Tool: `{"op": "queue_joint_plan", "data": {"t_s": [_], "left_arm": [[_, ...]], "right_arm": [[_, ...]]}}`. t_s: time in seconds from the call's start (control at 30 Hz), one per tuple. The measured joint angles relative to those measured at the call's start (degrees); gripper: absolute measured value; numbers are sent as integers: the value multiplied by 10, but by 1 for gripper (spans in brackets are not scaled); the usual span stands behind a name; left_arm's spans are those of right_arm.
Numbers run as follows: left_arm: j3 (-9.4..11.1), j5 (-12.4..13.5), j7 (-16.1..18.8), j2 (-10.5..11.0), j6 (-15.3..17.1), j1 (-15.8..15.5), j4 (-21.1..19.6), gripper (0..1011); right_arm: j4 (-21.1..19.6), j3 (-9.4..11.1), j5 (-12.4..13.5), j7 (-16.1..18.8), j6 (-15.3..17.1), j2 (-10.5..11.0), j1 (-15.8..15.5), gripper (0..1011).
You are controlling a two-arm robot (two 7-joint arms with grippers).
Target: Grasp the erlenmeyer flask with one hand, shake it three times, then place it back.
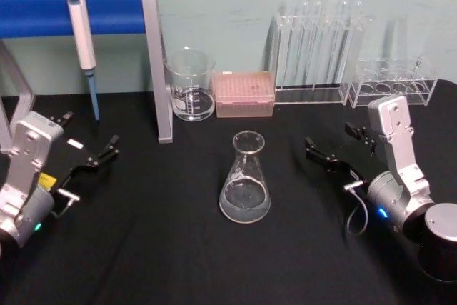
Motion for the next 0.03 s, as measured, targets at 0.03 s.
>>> {"op": "queue_joint_plan", "data": {"t_s": [0.03], "left_arm": [[0, 0, 0, 0, 0, 0, 0, 1001]], "right_arm": [[0, 0, 0, 0, 0, 0, 0, 1003]]}}
